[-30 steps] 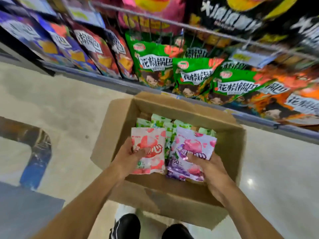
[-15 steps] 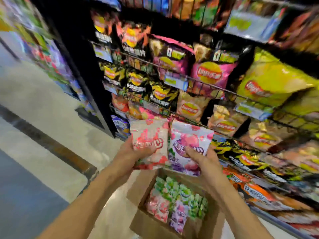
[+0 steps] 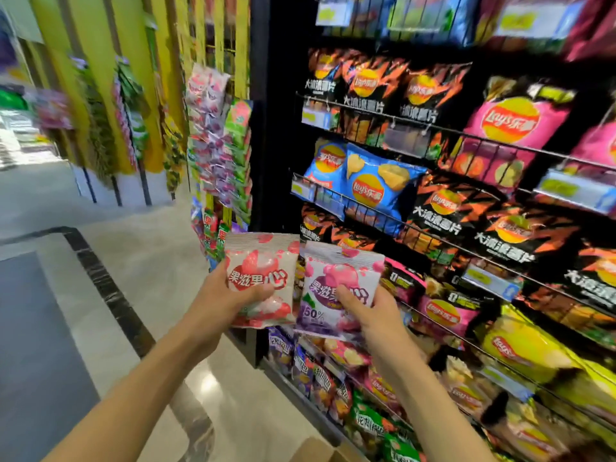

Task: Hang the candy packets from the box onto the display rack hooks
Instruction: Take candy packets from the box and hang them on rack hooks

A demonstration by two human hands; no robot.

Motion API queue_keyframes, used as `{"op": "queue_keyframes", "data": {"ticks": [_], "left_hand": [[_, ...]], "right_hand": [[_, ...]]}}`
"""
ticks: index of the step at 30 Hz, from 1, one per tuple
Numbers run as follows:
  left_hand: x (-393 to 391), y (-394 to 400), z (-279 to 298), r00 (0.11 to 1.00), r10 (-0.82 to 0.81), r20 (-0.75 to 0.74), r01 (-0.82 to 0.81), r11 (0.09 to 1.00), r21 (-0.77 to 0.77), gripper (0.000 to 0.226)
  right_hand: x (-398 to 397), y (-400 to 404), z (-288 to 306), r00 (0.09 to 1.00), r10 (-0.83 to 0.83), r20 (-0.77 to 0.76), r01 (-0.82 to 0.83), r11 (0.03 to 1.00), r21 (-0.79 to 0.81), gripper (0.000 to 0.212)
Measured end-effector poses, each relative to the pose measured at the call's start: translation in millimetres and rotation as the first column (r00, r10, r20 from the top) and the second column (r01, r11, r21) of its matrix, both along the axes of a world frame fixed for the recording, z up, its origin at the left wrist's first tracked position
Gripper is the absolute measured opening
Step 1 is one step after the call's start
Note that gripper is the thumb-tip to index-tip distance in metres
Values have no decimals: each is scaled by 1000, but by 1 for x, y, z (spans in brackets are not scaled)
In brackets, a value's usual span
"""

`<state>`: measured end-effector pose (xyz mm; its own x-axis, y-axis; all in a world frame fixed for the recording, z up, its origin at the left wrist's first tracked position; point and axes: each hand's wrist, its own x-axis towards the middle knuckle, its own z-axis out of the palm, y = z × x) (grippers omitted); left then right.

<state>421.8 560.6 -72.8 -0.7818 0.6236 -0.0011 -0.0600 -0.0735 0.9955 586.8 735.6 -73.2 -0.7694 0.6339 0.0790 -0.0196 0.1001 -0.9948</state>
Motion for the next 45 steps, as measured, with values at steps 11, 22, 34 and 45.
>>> {"op": "queue_keyframes", "data": {"ticks": [11,22,34,45], "left_hand": [[-118,-99,46,969,228,-94,-224,973,53,52],[-236,-120,59,924,360,-131,-363,932,5,61],[-401,-96,89,844,508,-175,-518,855,-15,65],[-537,-74,91,837,525,-155,-531,848,3,58]], "right_hand": [[-134,-60,68,986,49,-162,-46,999,22,37],[-295,-62,71,954,177,-241,-181,983,7,26],[-519,-37,87,909,335,-249,-347,938,-4,17],[-660,-25,91,903,354,-242,-361,933,20,20]]}}
